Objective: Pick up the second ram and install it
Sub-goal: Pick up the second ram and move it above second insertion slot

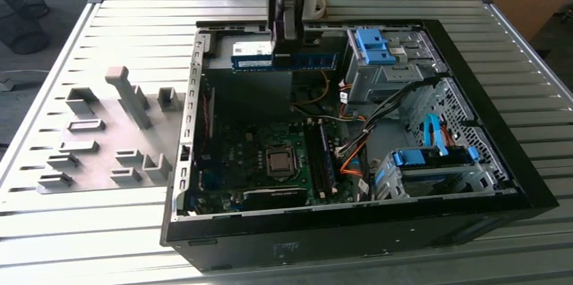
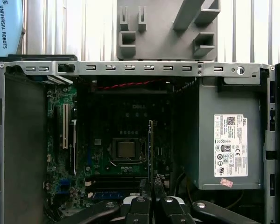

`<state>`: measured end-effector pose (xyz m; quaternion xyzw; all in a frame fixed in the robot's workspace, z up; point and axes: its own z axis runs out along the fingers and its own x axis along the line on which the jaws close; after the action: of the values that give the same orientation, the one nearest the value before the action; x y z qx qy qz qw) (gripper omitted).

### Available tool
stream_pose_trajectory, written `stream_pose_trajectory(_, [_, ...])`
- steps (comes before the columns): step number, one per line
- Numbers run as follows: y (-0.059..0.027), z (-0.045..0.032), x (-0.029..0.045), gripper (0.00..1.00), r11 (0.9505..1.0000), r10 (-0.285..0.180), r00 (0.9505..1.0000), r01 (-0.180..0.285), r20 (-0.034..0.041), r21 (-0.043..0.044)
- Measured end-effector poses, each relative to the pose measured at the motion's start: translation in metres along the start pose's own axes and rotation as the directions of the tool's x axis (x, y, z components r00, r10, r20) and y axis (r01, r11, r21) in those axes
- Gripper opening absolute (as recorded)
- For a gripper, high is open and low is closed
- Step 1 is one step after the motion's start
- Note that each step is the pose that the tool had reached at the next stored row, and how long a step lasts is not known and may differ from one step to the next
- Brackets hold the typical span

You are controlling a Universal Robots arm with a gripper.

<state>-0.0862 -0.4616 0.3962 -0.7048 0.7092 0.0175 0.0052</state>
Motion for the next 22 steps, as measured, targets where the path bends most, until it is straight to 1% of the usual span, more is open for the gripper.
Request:
stream_pose_trajectory(7, [-0.0004,0.0000,0.0000,0.14,1.0000,0.000,1.0000,0.000,0.0000,0.0000])
stream_pose_trajectory(9, [-0.0022,-0.0001,-0.0001,0.14,1.0000,0.000,1.0000,0.000,-0.0001,-0.0001])
stream_pose_trajectory(14, [-0.0117,-0.0002,-0.0001,0.14,1.0000,0.000,1.0000,0.000,0.0000,0.0000])
stream_pose_trajectory(20, [-0.0262,-0.0005,-0.0002,0.14,1.0000,0.000,1.0000,0.000,-0.0001,0.0000])
stream_pose_trajectory(22, [-0.0285,-0.0005,-0.0002,0.14,1.0000,0.000,1.0000,0.000,-0.0001,-0.0001])
